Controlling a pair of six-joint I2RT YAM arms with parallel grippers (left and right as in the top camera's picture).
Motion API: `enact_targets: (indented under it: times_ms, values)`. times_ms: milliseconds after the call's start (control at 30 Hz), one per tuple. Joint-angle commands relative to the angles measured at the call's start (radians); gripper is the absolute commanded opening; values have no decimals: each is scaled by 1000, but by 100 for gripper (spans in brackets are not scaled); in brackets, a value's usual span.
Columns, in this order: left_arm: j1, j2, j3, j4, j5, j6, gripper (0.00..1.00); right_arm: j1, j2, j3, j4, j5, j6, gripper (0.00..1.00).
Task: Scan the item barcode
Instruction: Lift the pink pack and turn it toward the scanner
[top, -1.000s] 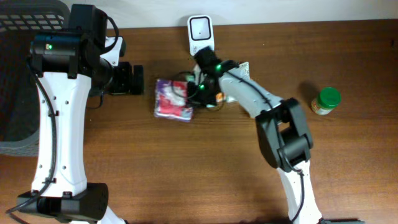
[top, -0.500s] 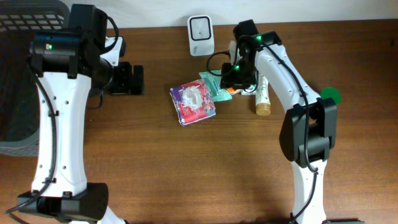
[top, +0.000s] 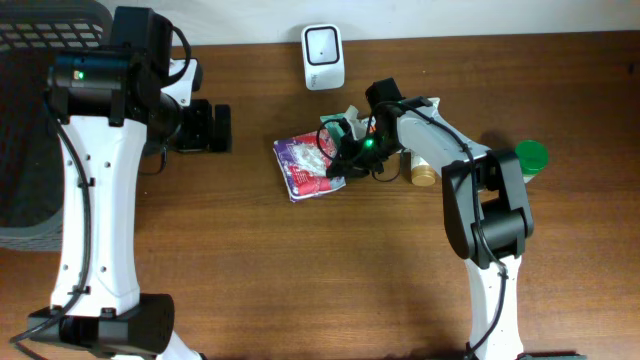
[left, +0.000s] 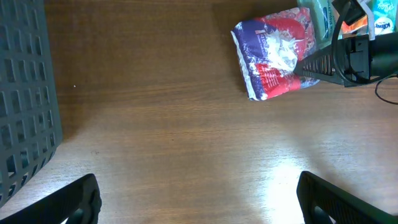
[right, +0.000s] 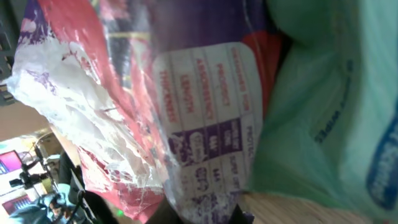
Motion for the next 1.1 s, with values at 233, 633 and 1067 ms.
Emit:
enact_targets:
  times_ms: [233, 633, 1067]
  values:
    - [0, -3, 1, -1, 1, 16, 99, 169, -72, 535, -570, 937, 113, 4]
    - [0, -3, 1, -1, 1, 16, 99, 311, -68, 232, -670, 1249, 382, 8]
    - [0, -3, 1, -1, 0, 16, 99, 316, -69, 613, -730, 829, 253, 73]
